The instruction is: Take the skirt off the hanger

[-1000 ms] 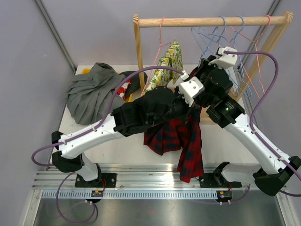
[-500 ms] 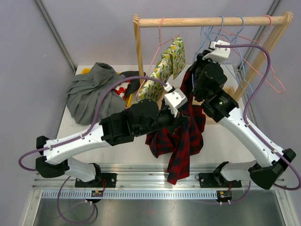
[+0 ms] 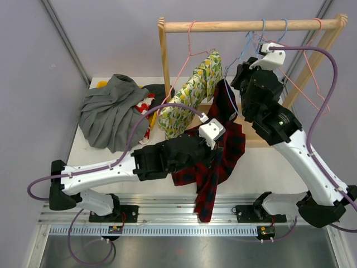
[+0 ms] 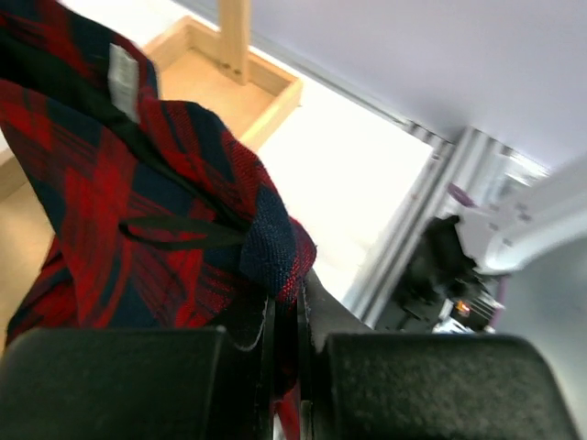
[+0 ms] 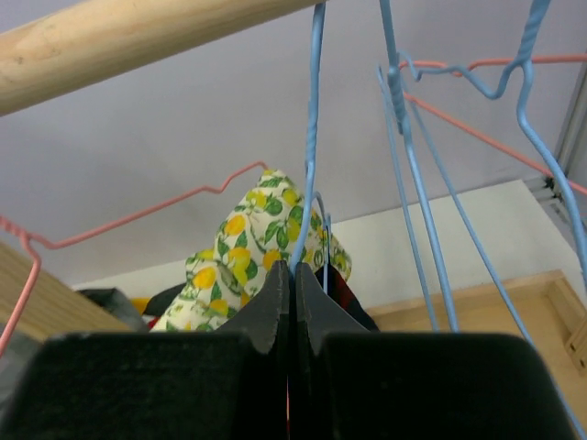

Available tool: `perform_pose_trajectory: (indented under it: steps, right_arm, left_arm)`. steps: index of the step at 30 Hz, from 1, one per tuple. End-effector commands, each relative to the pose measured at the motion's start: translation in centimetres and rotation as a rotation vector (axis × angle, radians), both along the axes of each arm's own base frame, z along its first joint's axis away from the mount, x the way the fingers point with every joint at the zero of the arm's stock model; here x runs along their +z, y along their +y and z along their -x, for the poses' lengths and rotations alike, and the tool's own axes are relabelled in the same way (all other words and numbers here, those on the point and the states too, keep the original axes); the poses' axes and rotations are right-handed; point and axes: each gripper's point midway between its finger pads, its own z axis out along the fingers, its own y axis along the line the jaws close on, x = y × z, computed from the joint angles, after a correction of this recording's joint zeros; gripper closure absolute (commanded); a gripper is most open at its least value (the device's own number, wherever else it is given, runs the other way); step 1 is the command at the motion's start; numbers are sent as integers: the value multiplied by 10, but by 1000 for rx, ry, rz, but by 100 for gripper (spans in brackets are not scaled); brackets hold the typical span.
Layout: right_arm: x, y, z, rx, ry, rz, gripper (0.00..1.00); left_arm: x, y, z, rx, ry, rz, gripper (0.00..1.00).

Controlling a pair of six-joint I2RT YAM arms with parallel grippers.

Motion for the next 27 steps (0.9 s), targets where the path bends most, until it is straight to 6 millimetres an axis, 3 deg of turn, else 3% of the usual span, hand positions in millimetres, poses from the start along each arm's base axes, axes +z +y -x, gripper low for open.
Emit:
perform_pose_trajectory:
  steps: [1,5,6,7,8,9,11,12,13,15,16,19,22,23,26,27]
  right_arm:
    - [14,-4,42,133,46,-161,100]
    - [7,-6,80,243,128,-238,100]
    - [11,-7,89,270,133,-257,100]
    - [3,-11,98,273,174,-265,100]
    - [8,-17,108,285,168,-279,100]
    - [16,-19,117,309,165,-293,100]
    - [10,-20,132,348,217,-281,100]
    - [22,-26,142,362,202,-294,100]
    - [14,-28,150,367,250,-281,100]
    - [29,-34,165,399,233,-308,100]
    - [26,-38,170,395,256,-302,100]
    - [40,-47,185,410,242,-316,100]
    - [53,-43,199,478,250,-325,100]
    - [52,-32,199,524,281,-318,100]
    - [65,-31,223,616,279,-335,100]
    - [59,-31,228,627,307,-335,100]
  left_arm:
    - [36,-6,-39,137,-73,105,100]
    - [47,-16,-90,199,-86,116,100]
    - [49,-10,-113,243,-89,113,100]
    - [50,-8,-123,259,-89,113,100]
    - [51,-7,-133,265,-88,110,100]
    - [52,-3,-155,301,-90,102,100]
    - [49,4,-183,348,-98,70,100]
    - [42,2,-195,363,-92,28,100]
    - [38,3,-204,382,-85,8,100]
    - [25,10,-220,411,-65,-48,100]
    - [19,9,-226,417,-60,-62,100]
    - [7,11,-230,425,-63,-83,100]
    - [-3,17,-240,461,-57,-105,100]
    - [-1,23,-246,495,-62,-109,100]
    - [-9,32,-255,545,-65,-147,100]
    - [-11,34,-256,554,-68,-154,100]
